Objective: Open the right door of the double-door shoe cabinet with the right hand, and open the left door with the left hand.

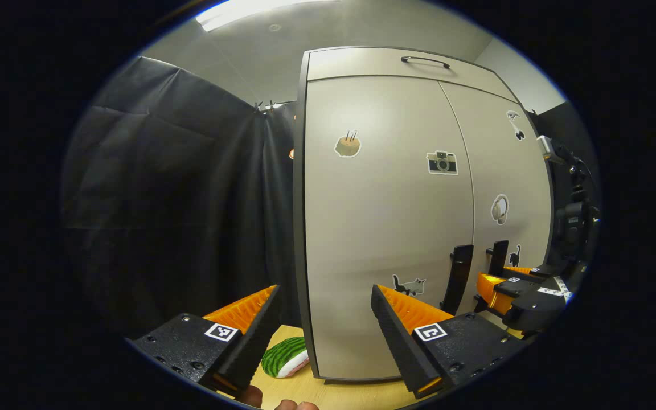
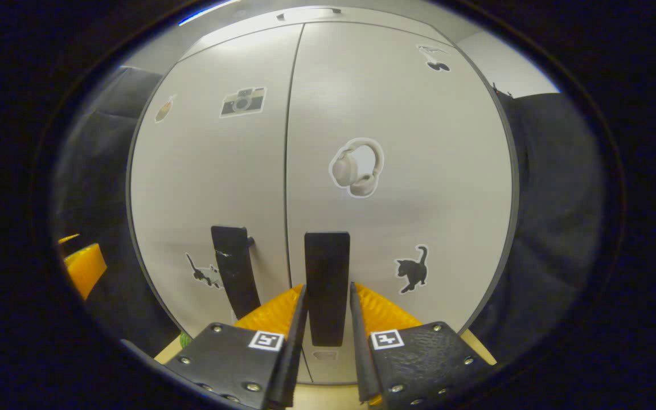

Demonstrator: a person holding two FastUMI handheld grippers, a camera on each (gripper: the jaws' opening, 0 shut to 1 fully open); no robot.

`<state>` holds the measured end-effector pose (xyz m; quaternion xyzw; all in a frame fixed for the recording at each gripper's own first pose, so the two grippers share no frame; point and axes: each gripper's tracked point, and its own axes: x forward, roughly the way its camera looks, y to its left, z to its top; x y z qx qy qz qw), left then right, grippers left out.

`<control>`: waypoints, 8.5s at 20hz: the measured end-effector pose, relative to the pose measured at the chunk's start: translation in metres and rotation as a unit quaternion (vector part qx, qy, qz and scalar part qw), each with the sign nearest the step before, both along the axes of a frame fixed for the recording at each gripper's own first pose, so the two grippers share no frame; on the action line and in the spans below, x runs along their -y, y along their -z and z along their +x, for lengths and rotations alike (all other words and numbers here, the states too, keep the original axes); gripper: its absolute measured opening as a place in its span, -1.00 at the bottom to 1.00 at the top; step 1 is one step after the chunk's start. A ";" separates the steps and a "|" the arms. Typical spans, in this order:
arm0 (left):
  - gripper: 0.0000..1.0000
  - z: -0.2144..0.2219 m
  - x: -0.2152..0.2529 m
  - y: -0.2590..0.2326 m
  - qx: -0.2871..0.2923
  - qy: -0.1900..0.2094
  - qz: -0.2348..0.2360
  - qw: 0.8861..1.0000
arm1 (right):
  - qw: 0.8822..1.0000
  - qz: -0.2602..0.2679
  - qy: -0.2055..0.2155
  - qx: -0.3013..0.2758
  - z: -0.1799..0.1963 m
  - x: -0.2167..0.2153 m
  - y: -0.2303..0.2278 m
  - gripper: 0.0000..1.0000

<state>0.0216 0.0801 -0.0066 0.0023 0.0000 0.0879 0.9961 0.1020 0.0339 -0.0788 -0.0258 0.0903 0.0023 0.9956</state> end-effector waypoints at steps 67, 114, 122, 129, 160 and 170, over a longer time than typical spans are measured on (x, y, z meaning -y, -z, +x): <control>0.93 -0.041 0.118 0.037 -0.046 0.152 -0.032 0.987 | 0.987 0.019 0.148 0.051 -0.132 0.222 -0.014 -0.98; -0.27 0.103 0.168 0.059 -0.057 0.124 -0.009 0.991 | 0.977 0.041 0.210 0.014 -0.145 0.306 0.017 0.95; -0.46 0.096 0.168 0.061 -0.062 0.139 -0.012 0.988 | 0.977 0.046 0.209 0.009 -0.149 0.299 0.017 0.96; -0.48 0.078 0.164 0.061 -0.063 0.162 -0.015 0.985 | 0.975 0.057 0.217 0.010 -0.147 0.301 0.014 0.96; -0.54 -0.029 0.099 0.059 -0.087 0.195 -0.038 0.976 | 0.971 0.077 0.226 0.000 -0.158 0.300 0.020 0.96; -0.60 -0.050 0.072 0.059 -0.088 0.178 -0.044 0.979 | 0.974 0.066 0.217 -0.002 -0.142 0.297 0.018 0.96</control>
